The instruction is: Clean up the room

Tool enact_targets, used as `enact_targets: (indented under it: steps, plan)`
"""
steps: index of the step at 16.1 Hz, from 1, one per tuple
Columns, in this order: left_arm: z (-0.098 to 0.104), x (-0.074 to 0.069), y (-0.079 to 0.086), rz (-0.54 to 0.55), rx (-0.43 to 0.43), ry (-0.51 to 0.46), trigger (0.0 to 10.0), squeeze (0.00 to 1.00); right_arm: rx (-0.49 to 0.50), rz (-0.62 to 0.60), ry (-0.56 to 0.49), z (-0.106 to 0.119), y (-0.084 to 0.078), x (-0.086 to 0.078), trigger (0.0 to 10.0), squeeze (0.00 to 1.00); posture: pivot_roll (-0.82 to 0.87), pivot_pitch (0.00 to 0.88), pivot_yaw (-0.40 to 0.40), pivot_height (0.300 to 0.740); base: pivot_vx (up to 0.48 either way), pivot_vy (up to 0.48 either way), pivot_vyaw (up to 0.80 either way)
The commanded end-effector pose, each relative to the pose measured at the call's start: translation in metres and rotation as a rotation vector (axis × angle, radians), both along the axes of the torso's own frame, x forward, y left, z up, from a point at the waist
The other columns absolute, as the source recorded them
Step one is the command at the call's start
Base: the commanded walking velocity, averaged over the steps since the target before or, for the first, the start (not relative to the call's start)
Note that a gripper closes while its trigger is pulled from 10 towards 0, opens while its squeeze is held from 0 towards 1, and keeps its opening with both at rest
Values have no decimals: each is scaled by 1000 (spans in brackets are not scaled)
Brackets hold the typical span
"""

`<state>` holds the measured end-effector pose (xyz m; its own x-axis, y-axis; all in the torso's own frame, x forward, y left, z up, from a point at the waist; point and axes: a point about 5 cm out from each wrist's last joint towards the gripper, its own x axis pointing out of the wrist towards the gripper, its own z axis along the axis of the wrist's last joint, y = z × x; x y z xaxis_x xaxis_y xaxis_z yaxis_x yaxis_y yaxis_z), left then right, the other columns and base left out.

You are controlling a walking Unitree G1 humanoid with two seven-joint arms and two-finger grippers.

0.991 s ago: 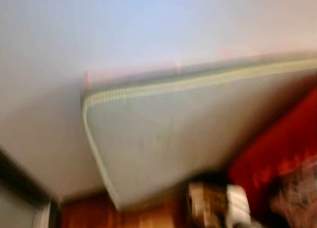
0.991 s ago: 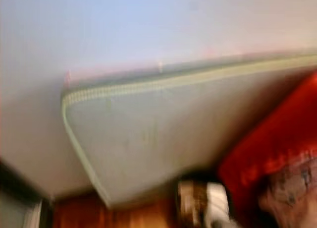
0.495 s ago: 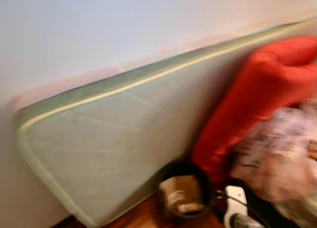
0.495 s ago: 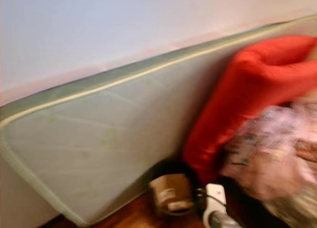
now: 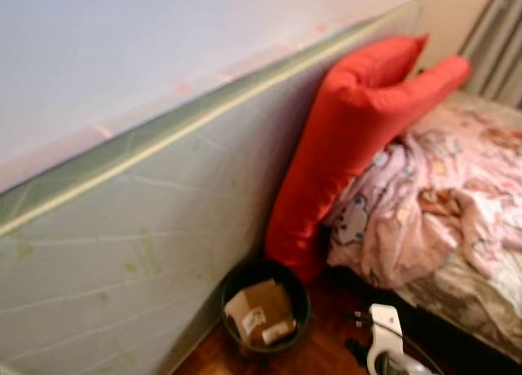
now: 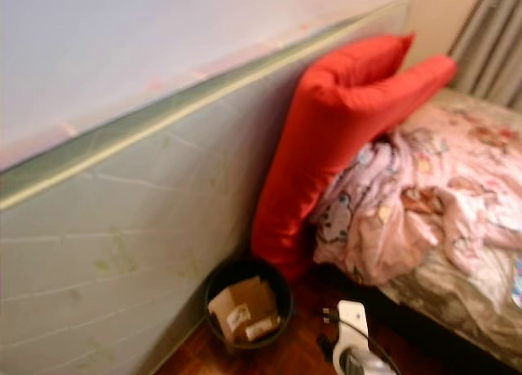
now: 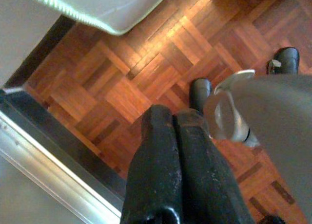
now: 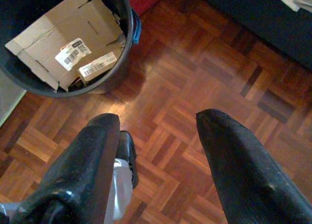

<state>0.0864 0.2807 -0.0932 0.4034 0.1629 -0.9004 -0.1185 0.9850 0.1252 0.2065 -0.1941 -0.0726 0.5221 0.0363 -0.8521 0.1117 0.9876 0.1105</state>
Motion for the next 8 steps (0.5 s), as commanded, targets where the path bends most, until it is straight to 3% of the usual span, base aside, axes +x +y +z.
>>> enact_targets:
  steps: [1,5,8]
  plan:
    - [-1,-6,1,-2,4,27,10000,0,-5,-14,-27,3,-2,5,10000,0,-56,0,-34,740,0,0,0]
    - [-1,-5,1,0,3,24,10000,0,-115,-6,-84,8,-8,11,10000,0,-60,0,-32,740,0,0,0]
    - [-1,-4,2,-2,4,23,10000,0,-243,-104,-275,20,-16,22,10000,0,-75,0,-32,740,0,0,0]
